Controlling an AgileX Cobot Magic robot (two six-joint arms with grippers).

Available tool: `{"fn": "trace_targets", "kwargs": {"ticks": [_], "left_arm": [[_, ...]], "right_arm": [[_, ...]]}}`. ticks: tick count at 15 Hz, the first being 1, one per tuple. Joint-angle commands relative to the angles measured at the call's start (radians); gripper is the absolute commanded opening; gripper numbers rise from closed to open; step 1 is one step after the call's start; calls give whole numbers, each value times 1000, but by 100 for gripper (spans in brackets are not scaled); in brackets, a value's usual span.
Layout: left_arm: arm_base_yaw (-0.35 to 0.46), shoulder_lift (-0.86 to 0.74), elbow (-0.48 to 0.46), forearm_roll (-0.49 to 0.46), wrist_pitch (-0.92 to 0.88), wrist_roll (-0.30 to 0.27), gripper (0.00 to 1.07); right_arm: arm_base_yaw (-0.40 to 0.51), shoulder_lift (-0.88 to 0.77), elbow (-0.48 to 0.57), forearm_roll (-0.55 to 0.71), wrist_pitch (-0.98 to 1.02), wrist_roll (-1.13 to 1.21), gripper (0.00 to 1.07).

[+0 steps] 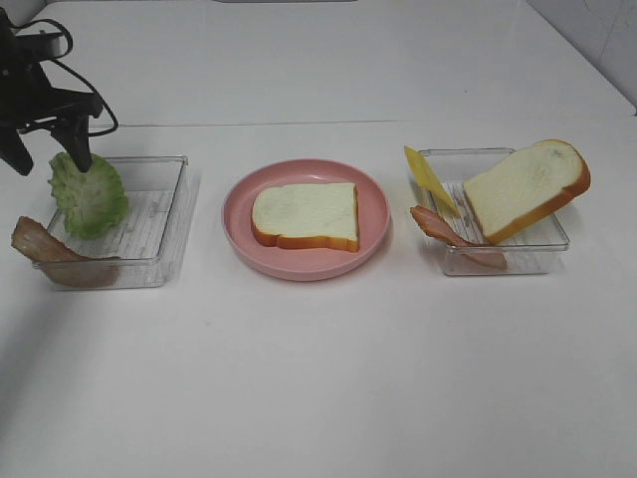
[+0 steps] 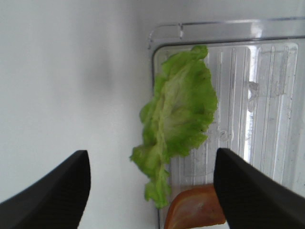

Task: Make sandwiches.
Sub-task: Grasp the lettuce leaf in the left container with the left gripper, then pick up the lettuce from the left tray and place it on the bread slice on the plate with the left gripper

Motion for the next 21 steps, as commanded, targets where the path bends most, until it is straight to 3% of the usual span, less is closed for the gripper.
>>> {"fn": "trace_targets", "kwargs": {"ticks": [1, 7, 9, 13, 15, 21], "left_arm": [[-29, 22, 8, 8, -29, 12, 61], [-34, 36, 8, 60, -52, 10, 52], [-34, 37, 8, 64, -60, 10, 38], [-34, 52, 7, 64, -68, 10, 26], [-34, 53, -3, 73, -62, 12, 1], [-35, 44, -59, 54, -14, 16, 0]], "right_arm": [[-1, -21, 1, -7, -2, -5, 99], [-1, -21, 1, -7, -2, -4, 99], [-1, -21, 1, -7, -2, -4, 99], [-1, -21, 1, -7, -2, -4, 99], [-1, -21, 1, -7, -2, -4, 99], [-1, -21, 1, -7, -2, -4, 99]]}}
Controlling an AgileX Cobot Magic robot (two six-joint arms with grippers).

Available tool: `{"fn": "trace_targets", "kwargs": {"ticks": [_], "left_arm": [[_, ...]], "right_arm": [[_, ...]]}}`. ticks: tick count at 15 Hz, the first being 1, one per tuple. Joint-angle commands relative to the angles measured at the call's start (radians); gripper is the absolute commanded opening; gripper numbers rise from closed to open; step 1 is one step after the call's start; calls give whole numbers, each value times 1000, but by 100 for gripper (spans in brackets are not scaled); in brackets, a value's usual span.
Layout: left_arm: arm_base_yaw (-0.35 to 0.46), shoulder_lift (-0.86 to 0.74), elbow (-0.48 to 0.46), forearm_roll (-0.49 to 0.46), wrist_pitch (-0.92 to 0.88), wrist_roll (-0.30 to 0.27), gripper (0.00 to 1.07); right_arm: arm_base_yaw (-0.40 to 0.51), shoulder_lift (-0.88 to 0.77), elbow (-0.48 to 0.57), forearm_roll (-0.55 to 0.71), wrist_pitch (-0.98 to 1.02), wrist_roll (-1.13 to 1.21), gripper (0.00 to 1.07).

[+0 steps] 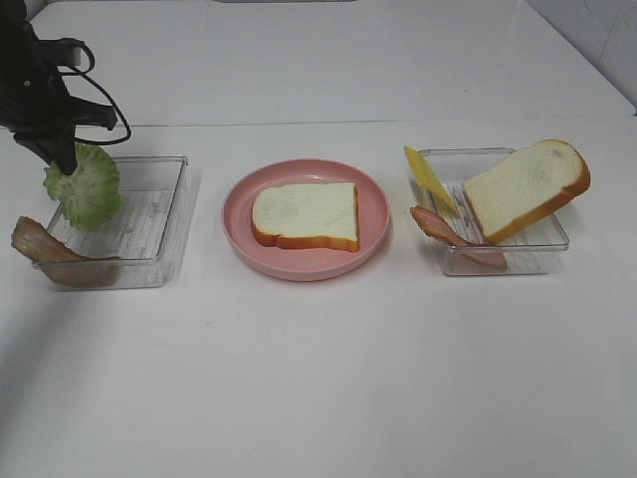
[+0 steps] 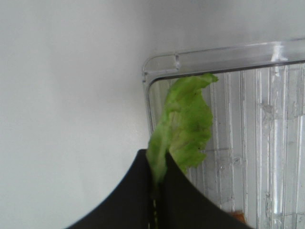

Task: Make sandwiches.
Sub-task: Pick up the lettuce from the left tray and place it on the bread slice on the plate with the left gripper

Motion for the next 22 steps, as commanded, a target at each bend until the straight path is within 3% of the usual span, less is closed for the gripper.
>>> {"fn": "trace_targets", "kwargs": {"ticks": [1, 2, 5, 6, 7, 9, 11, 14, 16, 22], "left_arm": [[-5, -25, -36, -69, 43, 27, 0], [-5, -35, -52, -105, 48, 35, 0], [-5, -94, -103, -396, -21, 149, 0], [-11, -92, -118, -650, -15, 233, 0], [-21, -92, -118, -780, -18, 283, 0], [-51, -91, -118, -896, -37, 348, 0], [-116, -87, -118, -917, -84, 383, 0], [-194, -45, -118, -943, -110, 389, 0], [-247, 31, -118, -1020, -94, 389, 0], [-267, 141, -117, -1043, -31, 361, 0]], "right_arm": [[-1, -21, 1, -7, -2, -4, 99], [-1, -21, 1, -7, -2, -4, 99], [-1, -21, 1, -7, -2, -4, 99], [-1, -21, 1, -7, -2, -4, 99], [-1, -21, 1, -7, -2, -4, 99], [-1, -21, 1, -7, -2, -4, 99], [-1, -21, 1, -7, -2, -4, 99], [-1, -21, 1, -7, -2, -4, 99], [-1, -21, 1, -7, -2, -4, 99], [-1, -21, 1, -7, -2, -4, 99]]}}
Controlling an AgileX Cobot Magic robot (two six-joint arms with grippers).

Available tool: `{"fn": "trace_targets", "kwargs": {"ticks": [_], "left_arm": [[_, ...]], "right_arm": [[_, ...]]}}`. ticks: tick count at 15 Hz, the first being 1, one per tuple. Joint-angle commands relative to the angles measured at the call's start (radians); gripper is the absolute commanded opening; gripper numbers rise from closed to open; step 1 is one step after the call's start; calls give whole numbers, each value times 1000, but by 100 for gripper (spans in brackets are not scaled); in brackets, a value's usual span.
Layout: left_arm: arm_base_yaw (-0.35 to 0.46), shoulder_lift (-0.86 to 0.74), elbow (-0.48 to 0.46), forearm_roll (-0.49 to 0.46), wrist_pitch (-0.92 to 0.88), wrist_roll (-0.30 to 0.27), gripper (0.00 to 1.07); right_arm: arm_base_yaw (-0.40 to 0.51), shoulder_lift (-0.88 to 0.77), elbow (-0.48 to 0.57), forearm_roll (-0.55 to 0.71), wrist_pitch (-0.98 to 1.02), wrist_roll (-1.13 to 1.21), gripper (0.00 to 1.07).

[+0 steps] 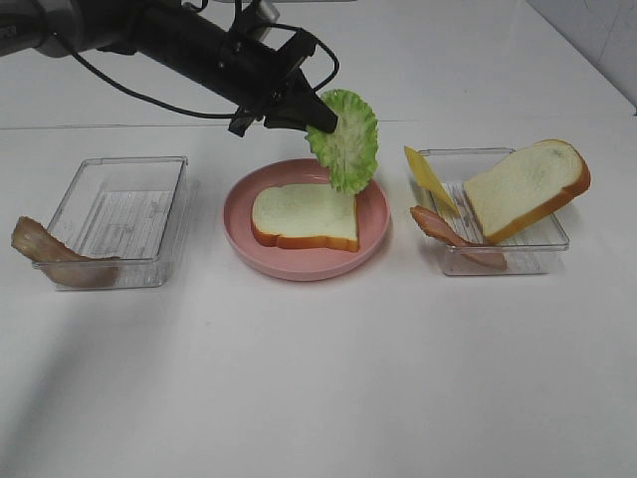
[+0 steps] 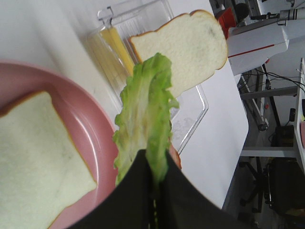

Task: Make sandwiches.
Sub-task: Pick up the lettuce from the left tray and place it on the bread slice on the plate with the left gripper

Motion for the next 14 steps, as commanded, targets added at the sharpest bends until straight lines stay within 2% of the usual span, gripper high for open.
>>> {"fn": "trace_targets", "kwargs": {"ticks": [1, 4, 7, 13, 14], "left_arm": [[-3, 30, -2, -11, 24, -13, 0], [-3, 82, -2, 4, 55, -39, 0], [11, 86, -2, 82, 22, -45, 0], [18, 86, -2, 219, 2, -153, 0], [18, 86, -2, 251, 3, -167, 7]], "right_arm": [[-1, -21, 1, -7, -2, -4, 99], [-1, -21, 1, -7, -2, -4, 99], [-1, -21, 1, -7, -2, -4, 99], [-1, -21, 1, -6, -2, -4, 99], [-1, -21, 1, -5, -2, -4, 99]]}}
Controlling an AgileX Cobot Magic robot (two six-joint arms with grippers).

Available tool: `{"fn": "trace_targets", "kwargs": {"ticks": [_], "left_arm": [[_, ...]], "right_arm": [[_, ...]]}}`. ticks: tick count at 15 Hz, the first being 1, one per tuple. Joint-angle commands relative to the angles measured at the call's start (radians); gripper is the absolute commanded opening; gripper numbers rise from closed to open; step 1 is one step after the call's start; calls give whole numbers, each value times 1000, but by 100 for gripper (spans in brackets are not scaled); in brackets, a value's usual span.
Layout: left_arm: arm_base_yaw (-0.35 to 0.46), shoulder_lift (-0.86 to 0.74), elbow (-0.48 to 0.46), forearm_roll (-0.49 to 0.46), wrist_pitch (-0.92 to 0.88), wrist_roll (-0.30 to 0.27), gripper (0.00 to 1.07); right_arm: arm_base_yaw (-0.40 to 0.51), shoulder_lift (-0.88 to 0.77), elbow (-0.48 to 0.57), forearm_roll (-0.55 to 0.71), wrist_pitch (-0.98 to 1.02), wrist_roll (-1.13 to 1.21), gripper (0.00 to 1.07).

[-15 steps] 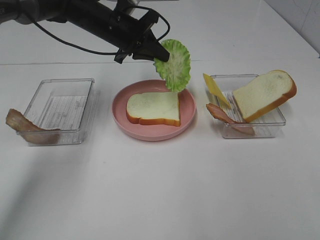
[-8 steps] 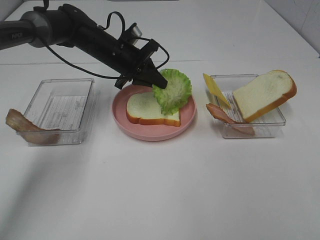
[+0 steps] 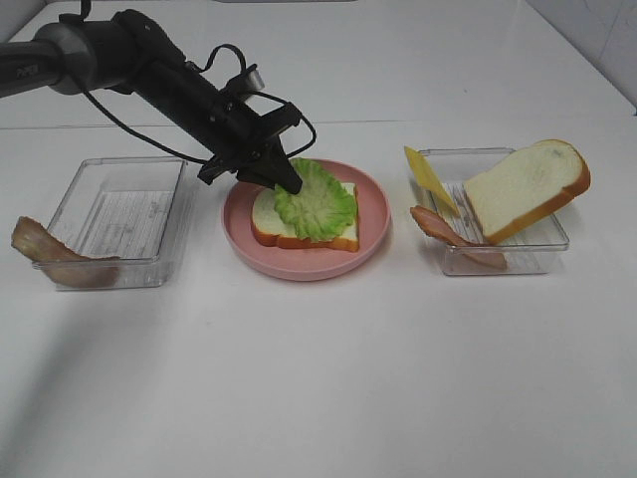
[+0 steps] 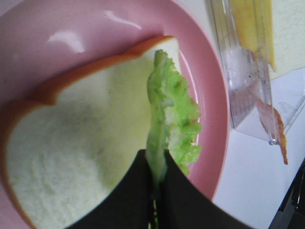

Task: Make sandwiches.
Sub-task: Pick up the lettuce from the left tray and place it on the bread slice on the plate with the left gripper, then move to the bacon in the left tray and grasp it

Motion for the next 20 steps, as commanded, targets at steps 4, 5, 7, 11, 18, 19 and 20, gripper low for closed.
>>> {"fn": "trace_targets", "kwargs": {"ticks": [4, 5, 7, 11, 18, 19, 20], "left_arm": [[-2, 0, -2, 35, -2, -18, 38], [-2, 0, -2, 35, 1, -16, 52], [-2, -7, -3, 34, 1, -16, 71], [-2, -82, -40, 201, 4, -54, 82], [3, -248, -72, 569, 146, -211, 81], [10, -273, -72, 589, 146, -237, 81], [23, -300, -72, 605, 146, -255, 81]], "right_arm": [[-1, -21, 1, -5, -2, -4, 99], [-1, -21, 1, -5, -2, -4, 99], [-1, -21, 1, -5, -2, -4, 99], [-1, -21, 1, -4, -2, -4, 99], [-1, -21, 1, -4, -2, -4, 99], [-1, -21, 1, -4, -2, -4, 99], [-1, -21, 1, -4, -2, -4, 99]]}}
